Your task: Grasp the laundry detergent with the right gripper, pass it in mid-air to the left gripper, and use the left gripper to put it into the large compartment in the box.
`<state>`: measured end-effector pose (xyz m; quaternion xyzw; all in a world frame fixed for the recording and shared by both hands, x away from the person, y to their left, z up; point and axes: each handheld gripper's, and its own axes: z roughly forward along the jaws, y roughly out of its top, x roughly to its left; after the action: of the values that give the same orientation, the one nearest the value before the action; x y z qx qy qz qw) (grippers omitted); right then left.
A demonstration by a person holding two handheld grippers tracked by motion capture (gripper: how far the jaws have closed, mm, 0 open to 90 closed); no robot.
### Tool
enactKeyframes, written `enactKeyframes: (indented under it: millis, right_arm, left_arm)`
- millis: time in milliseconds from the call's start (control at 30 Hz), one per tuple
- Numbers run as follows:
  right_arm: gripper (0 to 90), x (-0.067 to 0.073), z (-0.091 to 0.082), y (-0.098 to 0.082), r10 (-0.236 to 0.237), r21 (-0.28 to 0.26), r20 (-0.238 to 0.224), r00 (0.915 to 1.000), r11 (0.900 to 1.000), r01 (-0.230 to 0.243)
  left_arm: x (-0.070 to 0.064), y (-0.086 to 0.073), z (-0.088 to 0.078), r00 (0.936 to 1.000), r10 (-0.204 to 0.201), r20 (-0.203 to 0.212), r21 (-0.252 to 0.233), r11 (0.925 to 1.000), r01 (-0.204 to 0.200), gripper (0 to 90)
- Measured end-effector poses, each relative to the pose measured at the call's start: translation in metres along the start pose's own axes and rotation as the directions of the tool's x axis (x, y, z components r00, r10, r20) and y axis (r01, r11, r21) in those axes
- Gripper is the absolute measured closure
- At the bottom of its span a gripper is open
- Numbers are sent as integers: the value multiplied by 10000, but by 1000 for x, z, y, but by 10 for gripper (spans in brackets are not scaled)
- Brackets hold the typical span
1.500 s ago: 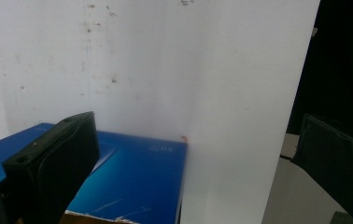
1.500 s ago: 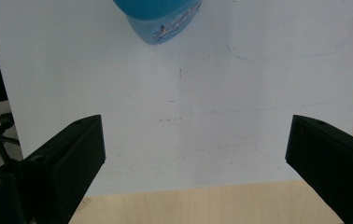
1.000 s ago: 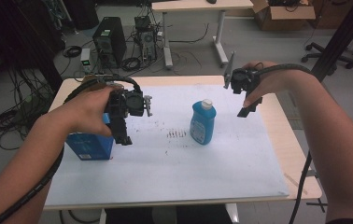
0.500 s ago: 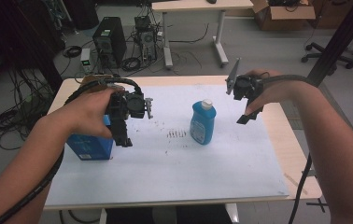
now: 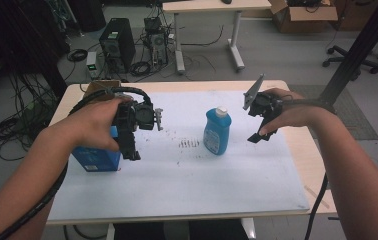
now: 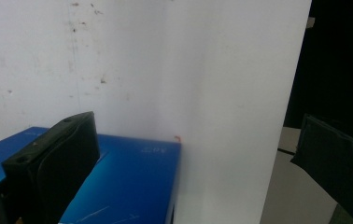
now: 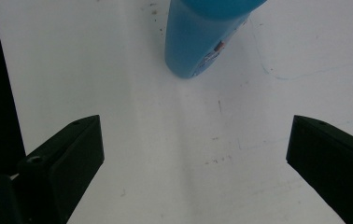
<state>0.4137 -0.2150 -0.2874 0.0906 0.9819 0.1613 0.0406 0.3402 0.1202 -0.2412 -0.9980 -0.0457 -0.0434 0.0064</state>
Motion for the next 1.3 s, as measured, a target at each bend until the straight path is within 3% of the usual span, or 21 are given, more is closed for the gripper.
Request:
enactKeyframes:
  millis: [200,433,567,800,933,1300]
  right_arm:
    - [37,4,11,-8,302,-636,33,9995,9975,-300]
    - [35,9,24,-17,900,-1445,-117,9959,9853,-908]
    - [34,11,31,-20,1153,-2062,-122,9933,9717,-1153]
    - [29,17,42,-21,1501,-2691,86,9886,9526,-1423]
    - [28,20,49,-21,1808,-3222,134,9834,9318,-1669]
    - [24,26,70,-21,2528,-3904,167,9674,8924,-2265]
  left_arm:
    - [-2,2,0,10000,52,7,32,10000,-52,2]
    - [-3,3,0,10000,62,3,61,10000,-62,2]
    - [-5,4,1,10000,39,13,119,9999,-39,2]
    - [-6,6,1,9999,112,-15,194,9997,-112,2]
    - [-7,6,0,10000,72,-12,177,9998,-72,2]
    - [-8,7,1,10000,62,-40,152,9999,-61,2]
